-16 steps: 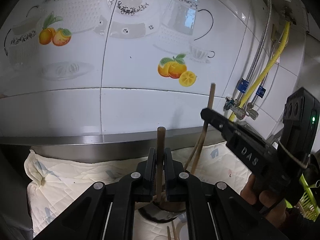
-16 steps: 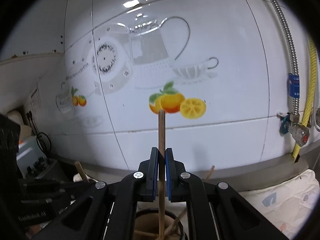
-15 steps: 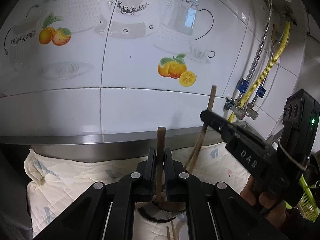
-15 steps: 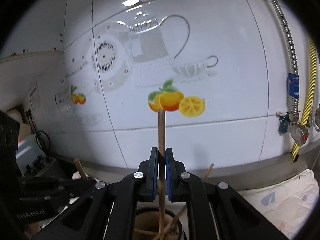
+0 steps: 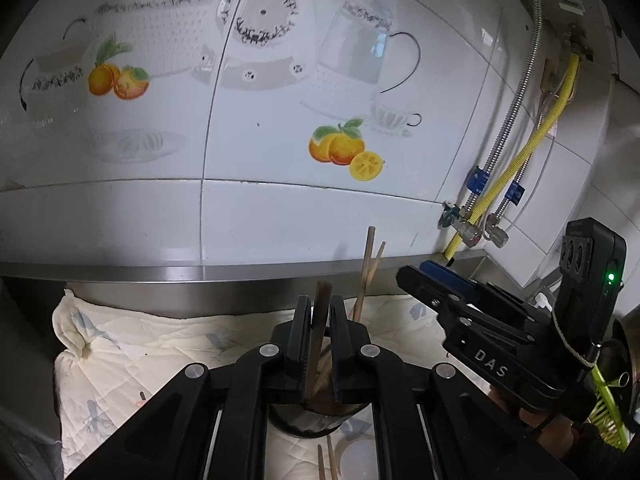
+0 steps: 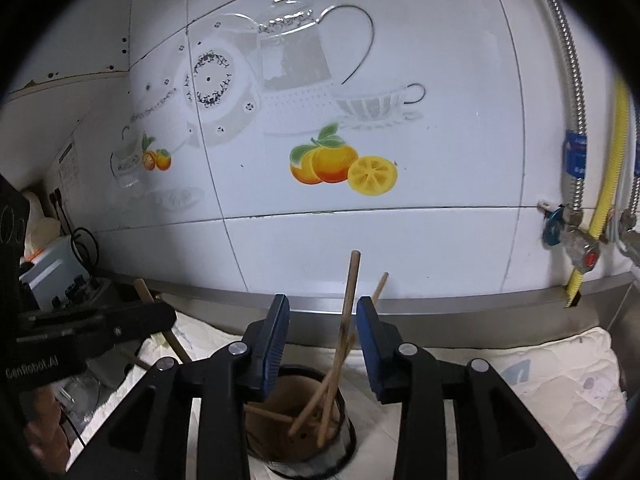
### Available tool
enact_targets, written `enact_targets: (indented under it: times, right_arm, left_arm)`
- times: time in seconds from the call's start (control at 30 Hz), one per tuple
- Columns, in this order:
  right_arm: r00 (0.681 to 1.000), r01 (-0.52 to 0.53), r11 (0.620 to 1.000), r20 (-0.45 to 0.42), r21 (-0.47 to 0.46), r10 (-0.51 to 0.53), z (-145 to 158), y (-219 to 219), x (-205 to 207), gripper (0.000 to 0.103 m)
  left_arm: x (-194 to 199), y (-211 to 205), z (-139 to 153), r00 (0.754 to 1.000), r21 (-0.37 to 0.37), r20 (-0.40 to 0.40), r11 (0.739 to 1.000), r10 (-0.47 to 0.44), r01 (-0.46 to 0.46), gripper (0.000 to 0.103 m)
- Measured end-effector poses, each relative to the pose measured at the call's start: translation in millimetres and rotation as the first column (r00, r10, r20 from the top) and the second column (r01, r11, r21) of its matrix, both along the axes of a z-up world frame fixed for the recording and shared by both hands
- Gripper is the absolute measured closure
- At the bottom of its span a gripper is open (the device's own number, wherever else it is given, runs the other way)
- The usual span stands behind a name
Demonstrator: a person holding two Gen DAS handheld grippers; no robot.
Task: Organize utensils
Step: 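Lower both chopsticks into the black holder and open both tools, then withdraw both tools from the holder and move toward the loose chopsticks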
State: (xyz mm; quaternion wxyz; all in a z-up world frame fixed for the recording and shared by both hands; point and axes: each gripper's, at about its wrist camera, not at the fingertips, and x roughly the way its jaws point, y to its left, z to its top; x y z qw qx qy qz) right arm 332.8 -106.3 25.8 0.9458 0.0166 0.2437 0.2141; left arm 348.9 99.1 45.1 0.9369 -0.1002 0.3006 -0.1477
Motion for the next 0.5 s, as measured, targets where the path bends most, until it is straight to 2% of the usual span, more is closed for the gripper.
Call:
enact_targets:
  times: [0.17,0.23,0.27,0.3,0.5]
  right_arm:
    - [1.0,0.011,1.0,-0.019,0.012,-0.01,4,-15,-14,0.063]
    - [0.999,0.015,1.0,-0.029,0.022,-0.014,6,-21,-20,0.062]
    - [0.999,0.019,1.0,-0.028,0.023,-0.018,7,-25,-24,0.062]
    - [0.999,0.022,1.0,-0.026,0.021,-0.021,8,-29,-30,0.062]
    - [0.999,0.032,0.999,-0.034,-0.011,-0.032,8,-43,-55,0.062]
  left_arm:
    - [-11,2,6,1.0,-0.001,0.007,1.0,0.012,-0.012,0.089]
    - [-16,2,10,1.0,0.004,0.019,1.0,0.021,-0.021,0.078]
    - [-18,3,12,0.999,0.009,0.028,0.999,0.032,-0.032,0.06]
    - [-22,3,15,0.998,0.01,0.044,0.999,0.046,-0.046,0.049]
    - [-44,0,31,0.994,0.033,0.1,0.998,0.046,-0.049,0.049]
